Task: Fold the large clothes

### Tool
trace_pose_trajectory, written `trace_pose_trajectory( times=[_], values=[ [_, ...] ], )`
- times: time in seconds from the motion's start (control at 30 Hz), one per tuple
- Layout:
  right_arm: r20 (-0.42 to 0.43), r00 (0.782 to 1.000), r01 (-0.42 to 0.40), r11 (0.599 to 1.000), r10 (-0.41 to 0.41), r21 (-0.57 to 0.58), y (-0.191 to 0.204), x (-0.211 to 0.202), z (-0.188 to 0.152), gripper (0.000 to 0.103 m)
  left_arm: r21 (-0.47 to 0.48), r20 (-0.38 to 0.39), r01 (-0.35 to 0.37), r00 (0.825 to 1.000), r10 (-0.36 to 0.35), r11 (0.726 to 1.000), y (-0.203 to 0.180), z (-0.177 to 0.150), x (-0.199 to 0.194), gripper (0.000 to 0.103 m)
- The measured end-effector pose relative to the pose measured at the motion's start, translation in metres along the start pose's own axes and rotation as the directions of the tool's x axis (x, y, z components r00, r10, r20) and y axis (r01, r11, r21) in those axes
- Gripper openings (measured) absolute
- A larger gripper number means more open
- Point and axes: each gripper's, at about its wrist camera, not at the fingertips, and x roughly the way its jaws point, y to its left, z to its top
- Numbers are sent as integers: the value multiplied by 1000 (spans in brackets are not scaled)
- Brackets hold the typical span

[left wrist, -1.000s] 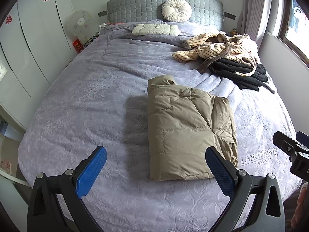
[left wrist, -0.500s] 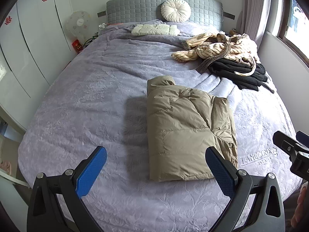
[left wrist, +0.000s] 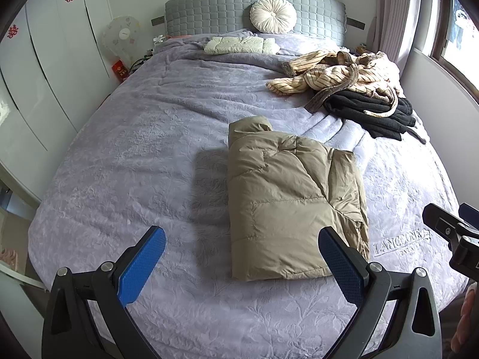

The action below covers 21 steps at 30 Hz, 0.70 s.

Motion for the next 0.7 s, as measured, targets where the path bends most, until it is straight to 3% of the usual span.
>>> trace_pose_trajectory(
  times=[0.7],
  values=[
    [-2,1000,-1,1000,1,-2,1,0,1,103,2,-1,1,1000,-1,1000,1,2,1,102]
  ],
)
